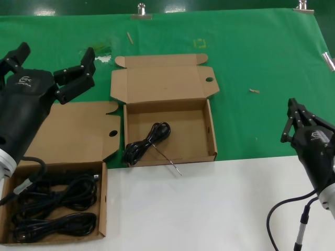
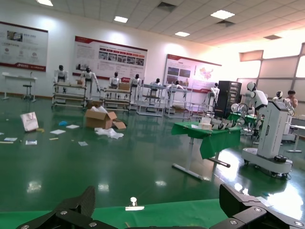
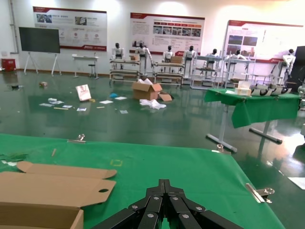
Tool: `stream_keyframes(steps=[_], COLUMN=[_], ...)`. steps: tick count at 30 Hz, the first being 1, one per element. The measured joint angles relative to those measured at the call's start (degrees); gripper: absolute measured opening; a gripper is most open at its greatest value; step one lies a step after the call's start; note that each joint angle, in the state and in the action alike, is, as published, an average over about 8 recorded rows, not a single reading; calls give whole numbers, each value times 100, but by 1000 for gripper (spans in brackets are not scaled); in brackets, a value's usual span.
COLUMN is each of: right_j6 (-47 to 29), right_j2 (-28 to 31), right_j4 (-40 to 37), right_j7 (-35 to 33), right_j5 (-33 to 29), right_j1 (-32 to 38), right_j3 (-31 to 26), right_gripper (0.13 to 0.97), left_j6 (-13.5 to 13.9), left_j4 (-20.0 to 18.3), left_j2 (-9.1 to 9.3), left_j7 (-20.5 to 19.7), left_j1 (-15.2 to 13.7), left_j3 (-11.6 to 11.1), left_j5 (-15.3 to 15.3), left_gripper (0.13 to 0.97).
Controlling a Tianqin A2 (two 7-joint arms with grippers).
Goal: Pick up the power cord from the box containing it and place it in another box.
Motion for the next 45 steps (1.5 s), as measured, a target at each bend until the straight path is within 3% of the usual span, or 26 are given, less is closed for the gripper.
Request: stream_keyframes(steps=[7,13,15,31,39,45], right_j6=[0,0,0,0,0,0], right_j2=[0,0,0,0,0,0], right_j4=[0,0,0,0,0,0], right_j7=[0,0,0,0,0,0], right_j5=[0,0,0,0,0,0], right_j1=[0,0,0,0,0,0], right_j3=[0,0,0,0,0,0], right_gripper=[138,138,179,482,697,794], left_j6=[-381,-714,-826,-1716,-2157,-2492], left_j4=[231,433,501,1041,1309,1513], left_j2=[-111,-207,-239,-497,-626,-724], left_j7=[443,835,966,2002,2521,2912], left_j1=[80,150,173,359,451,522], left_j3=[179,337,390,810,1020,1179], left_j5=[-409,-766,-887,-1843,-2317,-2679], left_gripper=[706,899,964,966,966,966])
